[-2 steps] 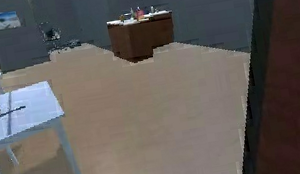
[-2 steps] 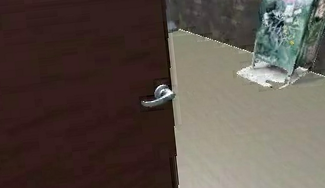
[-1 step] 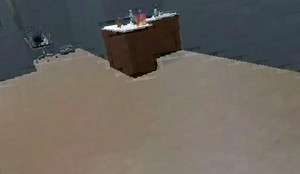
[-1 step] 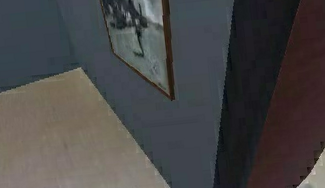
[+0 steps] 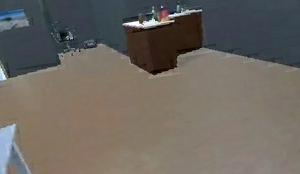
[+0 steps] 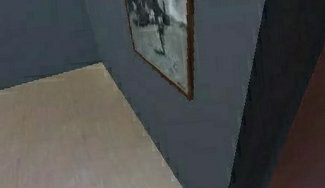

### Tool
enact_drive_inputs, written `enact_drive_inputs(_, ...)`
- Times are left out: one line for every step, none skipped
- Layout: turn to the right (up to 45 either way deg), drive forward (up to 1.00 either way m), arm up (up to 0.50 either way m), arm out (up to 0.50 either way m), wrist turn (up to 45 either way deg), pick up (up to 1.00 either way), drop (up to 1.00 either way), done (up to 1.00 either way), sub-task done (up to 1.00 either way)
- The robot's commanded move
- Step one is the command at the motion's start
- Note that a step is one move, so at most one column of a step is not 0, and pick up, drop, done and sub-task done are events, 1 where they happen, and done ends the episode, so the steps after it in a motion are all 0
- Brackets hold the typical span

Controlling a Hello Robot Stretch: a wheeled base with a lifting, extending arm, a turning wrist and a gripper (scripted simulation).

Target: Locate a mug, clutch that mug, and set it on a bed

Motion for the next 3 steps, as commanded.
enact_drive_inputs(0.0, 0.50, 0.00, 0.00, 0.0, 0.00, 0.00, 0.00, 0.00)
enact_drive_inputs(-18.0, 0.00, 0.00, 0.00, 0.0, 0.00, 0.00, 0.00, 0.00)
enact_drive_inputs(0.0, 1.00, 0.00, 0.00, 0.0, 0.00, 0.00, 0.00, 0.00)
